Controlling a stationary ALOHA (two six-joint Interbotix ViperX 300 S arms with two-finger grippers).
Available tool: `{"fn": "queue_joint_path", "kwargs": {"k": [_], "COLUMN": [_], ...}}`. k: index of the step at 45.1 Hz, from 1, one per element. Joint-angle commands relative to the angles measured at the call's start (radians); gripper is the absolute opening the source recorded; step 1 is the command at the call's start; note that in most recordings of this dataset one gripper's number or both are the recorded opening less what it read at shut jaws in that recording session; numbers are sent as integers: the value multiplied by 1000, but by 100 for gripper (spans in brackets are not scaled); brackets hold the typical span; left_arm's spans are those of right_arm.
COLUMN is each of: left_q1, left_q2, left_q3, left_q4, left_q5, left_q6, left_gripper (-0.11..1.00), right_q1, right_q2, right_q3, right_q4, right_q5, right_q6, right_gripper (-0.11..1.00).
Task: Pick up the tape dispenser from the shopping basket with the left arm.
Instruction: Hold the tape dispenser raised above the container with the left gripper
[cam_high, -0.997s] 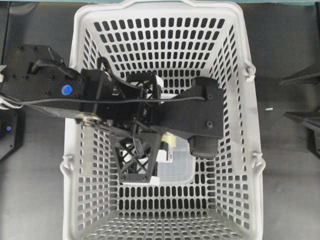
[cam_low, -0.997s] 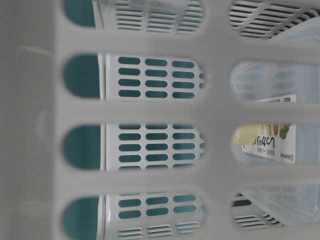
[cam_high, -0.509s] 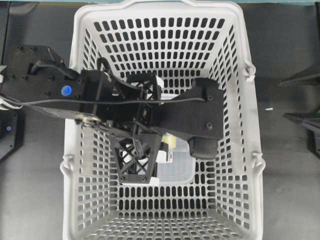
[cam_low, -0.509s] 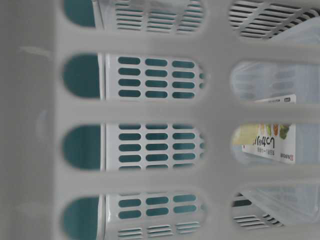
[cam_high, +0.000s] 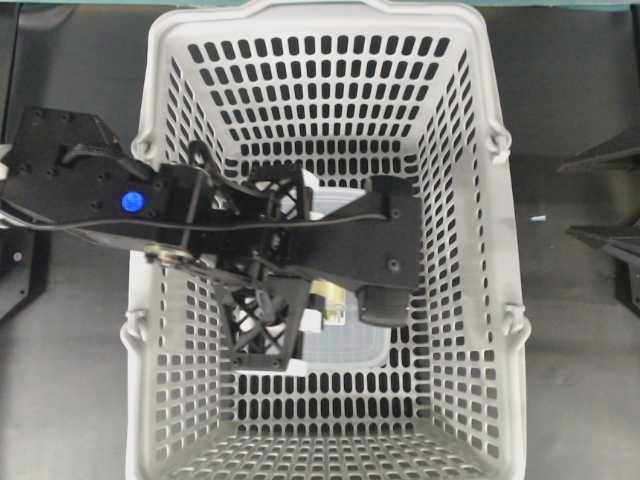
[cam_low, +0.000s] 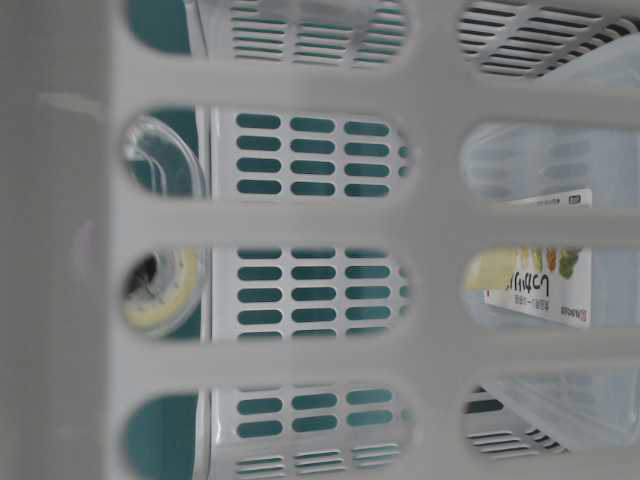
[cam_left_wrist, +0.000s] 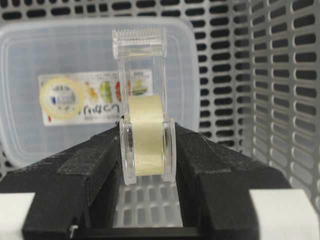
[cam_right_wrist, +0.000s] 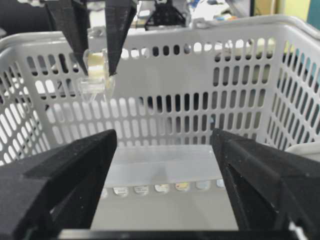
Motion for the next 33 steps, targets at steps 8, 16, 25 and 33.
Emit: {"fn": "queue_joint_path", "kwargs": {"k": [8,16,25,33], "left_q1": [-3,-8,-8,-8], "left_q2": [-43,-38,-32,-32], "left_q3": [17,20,20,20], "left_q4": [5,5,3,5], "left_q5": [-34,-38,-41,-57], "left_q6": [6,8,9,8], "left_gripper": [28,28,28,28], "right_q1": [2,2,2,3], "right_q2": [5,5,-2,-14], "right_q3": [-2,0,12,20], "right_q4": [3,3,3,3], "right_q5": [-5,-3,2,2], "right_q6": [2,2,2,2], "right_gripper": [74,74,74,74]}}
